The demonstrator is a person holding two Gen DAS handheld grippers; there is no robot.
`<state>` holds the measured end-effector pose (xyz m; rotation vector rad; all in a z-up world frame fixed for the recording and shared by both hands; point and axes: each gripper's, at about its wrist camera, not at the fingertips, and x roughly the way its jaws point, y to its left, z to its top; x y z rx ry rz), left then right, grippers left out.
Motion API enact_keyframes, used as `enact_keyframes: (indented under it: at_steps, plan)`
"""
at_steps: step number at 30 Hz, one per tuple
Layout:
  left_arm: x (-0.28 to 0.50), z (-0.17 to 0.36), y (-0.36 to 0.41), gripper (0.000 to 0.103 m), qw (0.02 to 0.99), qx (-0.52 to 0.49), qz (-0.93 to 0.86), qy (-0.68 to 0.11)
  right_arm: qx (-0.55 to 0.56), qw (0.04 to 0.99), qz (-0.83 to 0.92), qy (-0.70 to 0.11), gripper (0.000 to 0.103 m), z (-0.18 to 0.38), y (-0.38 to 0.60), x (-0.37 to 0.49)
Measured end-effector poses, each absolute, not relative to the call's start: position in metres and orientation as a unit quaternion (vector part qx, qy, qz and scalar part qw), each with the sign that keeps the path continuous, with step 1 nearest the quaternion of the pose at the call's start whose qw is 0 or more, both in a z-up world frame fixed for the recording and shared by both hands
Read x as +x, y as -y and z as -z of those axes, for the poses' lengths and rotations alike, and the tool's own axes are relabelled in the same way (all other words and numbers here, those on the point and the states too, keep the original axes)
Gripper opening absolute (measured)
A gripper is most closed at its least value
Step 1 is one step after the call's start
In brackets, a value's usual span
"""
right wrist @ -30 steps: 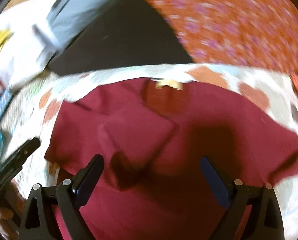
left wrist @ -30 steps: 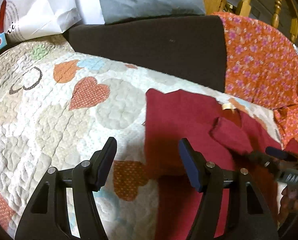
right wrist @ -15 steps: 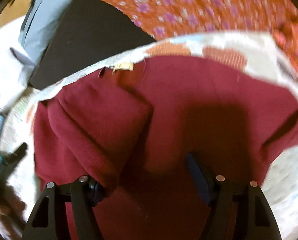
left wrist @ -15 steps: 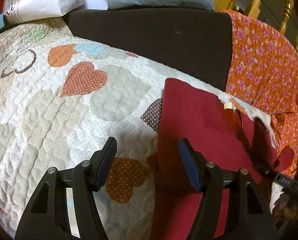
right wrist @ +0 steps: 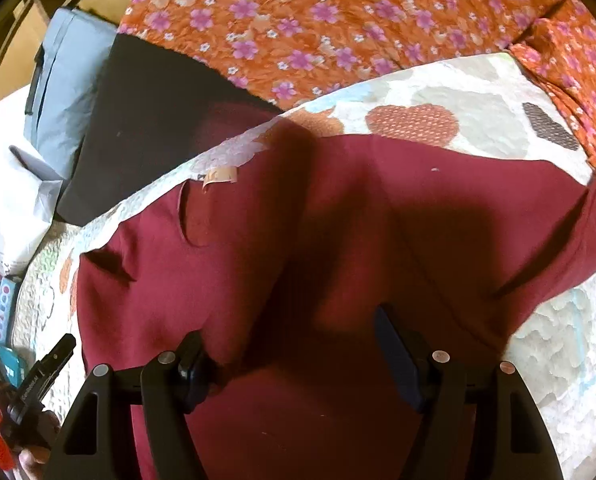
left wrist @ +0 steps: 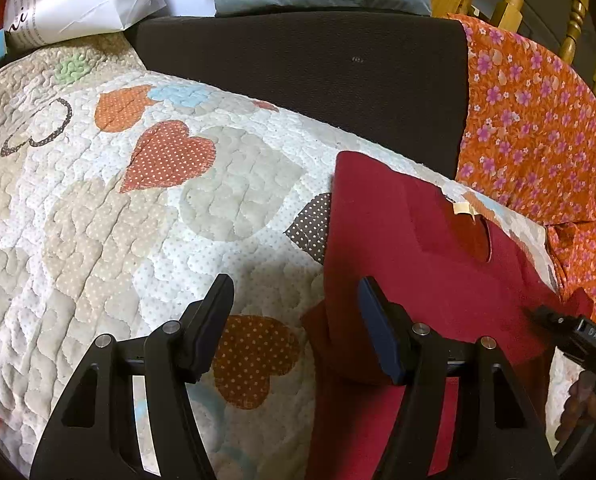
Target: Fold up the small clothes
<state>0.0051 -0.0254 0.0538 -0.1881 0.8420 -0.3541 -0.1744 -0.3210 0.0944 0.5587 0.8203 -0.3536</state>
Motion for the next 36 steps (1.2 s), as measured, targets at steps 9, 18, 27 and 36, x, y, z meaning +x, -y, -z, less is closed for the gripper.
enact_keyframes:
  at_steps: [9,18,27,36]
  plan:
    - [0.007,-0.052,0.025,0.064,0.895,-0.088,0.164,-0.406,0.307,0.869,0.114,-0.37,0.019,-0.085,0.344,-0.169]
    - [0.011,-0.048,0.022,0.064,0.893,-0.097,0.157,-0.411,0.165,0.929,0.177,-0.279,0.01,-0.155,0.357,-0.176]
    - [0.006,-0.05,0.039,0.064,0.899,-0.067,0.172,-0.397,0.235,0.867,0.21,-0.386,0.019,-0.086,0.411,-0.188]
    - [0.009,-0.073,0.062,0.064,0.893,-0.069,0.217,-0.388,0.172,0.909,0.202,-0.32,0.026,-0.134,0.381,-0.2]
